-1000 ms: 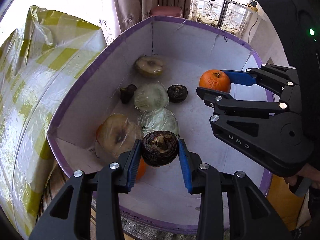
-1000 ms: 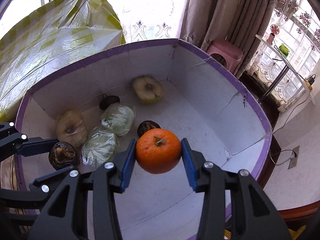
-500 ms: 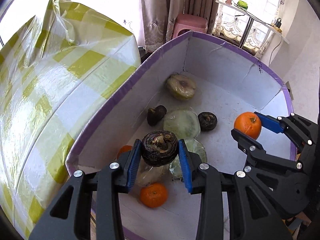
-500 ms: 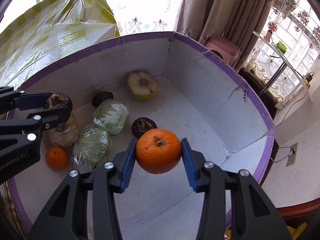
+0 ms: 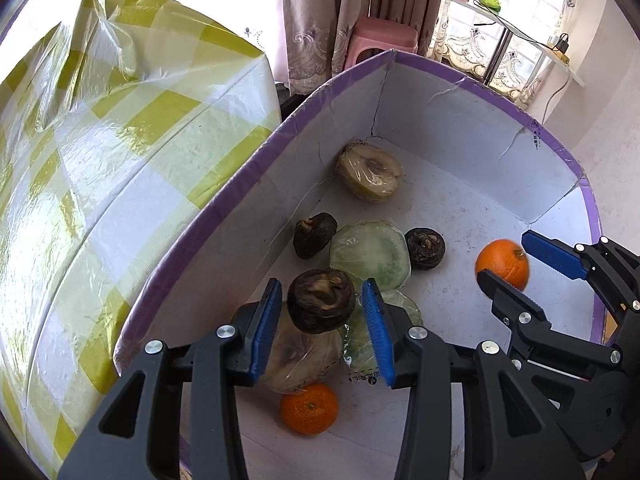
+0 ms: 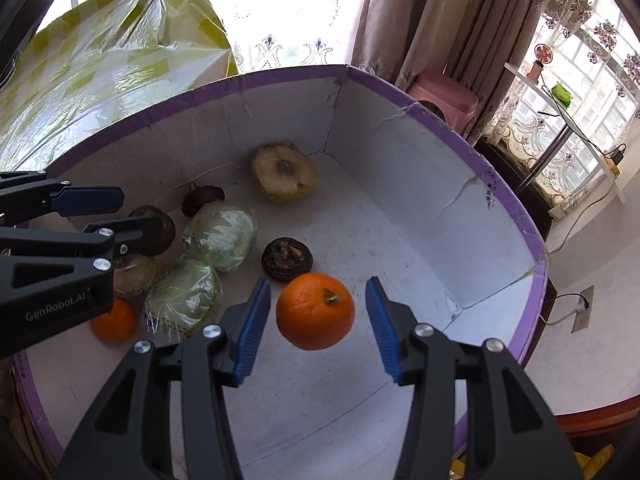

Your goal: Organize fruits

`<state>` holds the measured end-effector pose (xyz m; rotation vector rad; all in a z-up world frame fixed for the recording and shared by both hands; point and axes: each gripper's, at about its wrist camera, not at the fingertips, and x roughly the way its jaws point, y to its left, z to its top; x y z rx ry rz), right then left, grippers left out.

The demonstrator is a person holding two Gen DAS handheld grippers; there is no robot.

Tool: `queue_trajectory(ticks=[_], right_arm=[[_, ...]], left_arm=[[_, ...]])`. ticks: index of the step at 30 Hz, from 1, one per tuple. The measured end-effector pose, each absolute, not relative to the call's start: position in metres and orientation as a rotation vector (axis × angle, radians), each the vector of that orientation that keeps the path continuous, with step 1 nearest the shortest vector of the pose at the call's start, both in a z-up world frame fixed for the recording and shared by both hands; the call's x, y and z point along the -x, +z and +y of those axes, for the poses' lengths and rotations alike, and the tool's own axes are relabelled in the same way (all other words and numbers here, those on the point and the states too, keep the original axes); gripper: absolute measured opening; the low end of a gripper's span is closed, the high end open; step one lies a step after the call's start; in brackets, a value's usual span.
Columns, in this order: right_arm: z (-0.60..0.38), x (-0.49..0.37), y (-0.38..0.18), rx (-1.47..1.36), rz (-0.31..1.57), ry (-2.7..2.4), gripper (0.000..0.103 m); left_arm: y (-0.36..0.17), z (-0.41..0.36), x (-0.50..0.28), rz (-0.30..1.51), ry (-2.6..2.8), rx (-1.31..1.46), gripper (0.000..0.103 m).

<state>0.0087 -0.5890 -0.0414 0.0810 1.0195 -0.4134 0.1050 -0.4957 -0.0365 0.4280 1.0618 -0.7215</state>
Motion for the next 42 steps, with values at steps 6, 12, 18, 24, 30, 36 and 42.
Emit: queue_trajectory(ticks=[6,12,18,24,30,36,42], right_arm=[[-0.587,-0.007,-0.039,-0.072,1.010,-0.426,0.065],[-0.585,-0.001,-0.028,-0.082,0.980,-0.436,0.068],[-0.582,0.016,-0.010,-0.089,0.937,-0.473,0.072],[-0.577,0.036,0.003,-0.093,0.918,-0.479,0.072],[-0.572,0.039,0.004,-0.088,0.923,-0.484,0.072],[-0.573,0.039,0.003,-0.092,0.925,-0.484,0.072],[-0.575,0.038,0.002,-0.096,0.926,-0.486,0.072]], left_arm=[[-0.029,-0.487,-0.100,1.041,-0.721,-0.397,0.064],[-0.014,-0.460,-0.088,1.033,-0.730,-0.291,0.081],[-0.004,-0.425,-0.063,1.022,-0.754,-0.143,0.087],[0.000,-0.413,-0.041,1.005,-0.794,-0.063,0.087],[-0.002,-0.415,-0.035,0.976,-0.789,-0.082,0.087],[-0.003,-0.417,-0.034,0.972,-0.773,-0.106,0.087],[-0.005,-0.417,-0.036,0.973,-0.776,-0.102,0.087]])
